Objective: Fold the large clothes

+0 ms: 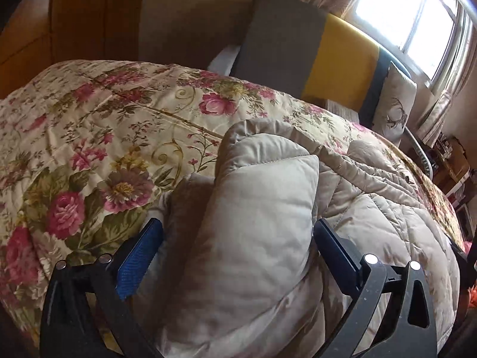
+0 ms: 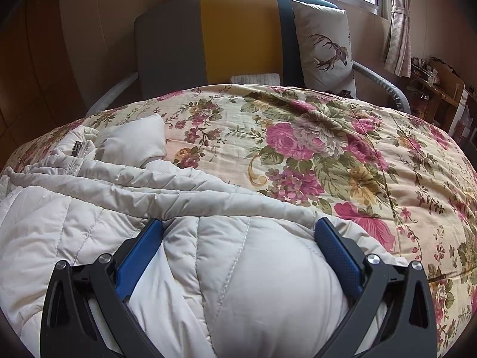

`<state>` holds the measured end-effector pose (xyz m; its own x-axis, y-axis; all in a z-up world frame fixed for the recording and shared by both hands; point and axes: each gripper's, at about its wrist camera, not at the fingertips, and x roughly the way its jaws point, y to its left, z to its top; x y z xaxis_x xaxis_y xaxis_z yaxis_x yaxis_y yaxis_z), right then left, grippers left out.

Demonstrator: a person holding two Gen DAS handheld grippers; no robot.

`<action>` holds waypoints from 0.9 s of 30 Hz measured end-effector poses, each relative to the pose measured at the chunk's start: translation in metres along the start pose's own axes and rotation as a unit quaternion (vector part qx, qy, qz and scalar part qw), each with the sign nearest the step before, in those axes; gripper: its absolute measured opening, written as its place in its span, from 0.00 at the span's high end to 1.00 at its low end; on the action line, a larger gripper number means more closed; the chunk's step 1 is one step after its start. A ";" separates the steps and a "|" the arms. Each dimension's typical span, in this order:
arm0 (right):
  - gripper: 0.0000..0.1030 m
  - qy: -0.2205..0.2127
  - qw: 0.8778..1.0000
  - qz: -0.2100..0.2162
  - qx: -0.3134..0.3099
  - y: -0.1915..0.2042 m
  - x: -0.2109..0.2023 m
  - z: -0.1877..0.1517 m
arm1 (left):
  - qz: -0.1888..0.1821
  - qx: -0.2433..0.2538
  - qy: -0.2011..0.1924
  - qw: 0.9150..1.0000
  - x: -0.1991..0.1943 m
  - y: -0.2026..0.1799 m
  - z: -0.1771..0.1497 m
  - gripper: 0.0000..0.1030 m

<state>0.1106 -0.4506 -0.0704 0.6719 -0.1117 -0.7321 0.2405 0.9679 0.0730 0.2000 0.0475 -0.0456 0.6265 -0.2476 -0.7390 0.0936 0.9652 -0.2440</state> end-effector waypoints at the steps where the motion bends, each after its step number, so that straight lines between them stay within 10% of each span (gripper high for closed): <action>1: 0.02 -0.001 1.000 0.000 0.000 0.000 0.000 0.000 | 0.002 -0.006 -0.003 1.000 -0.004 0.001 -0.002 0.03; 9: 0.02 0.021 1.000 -0.014 -0.006 0.005 -0.021 0.005 | -0.047 -0.060 0.020 0.997 0.011 0.028 -0.026 0.03; 16: 0.02 -0.068 0.997 -0.025 0.026 0.022 -0.097 -0.026 | -0.056 -0.065 0.005 0.996 0.009 0.030 -0.032 0.03; 27: 0.02 -0.046 0.995 -0.081 -0.036 0.031 -0.056 -0.044 | -0.037 -0.063 -0.055 0.996 -0.039 0.032 -0.051 0.03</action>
<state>0.0500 -0.4041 -0.0567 0.6904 -0.2849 -0.6650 0.3028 0.9486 -0.0921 0.1394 0.0838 -0.0570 0.7026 -0.2996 -0.6454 0.0482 0.9250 -0.3769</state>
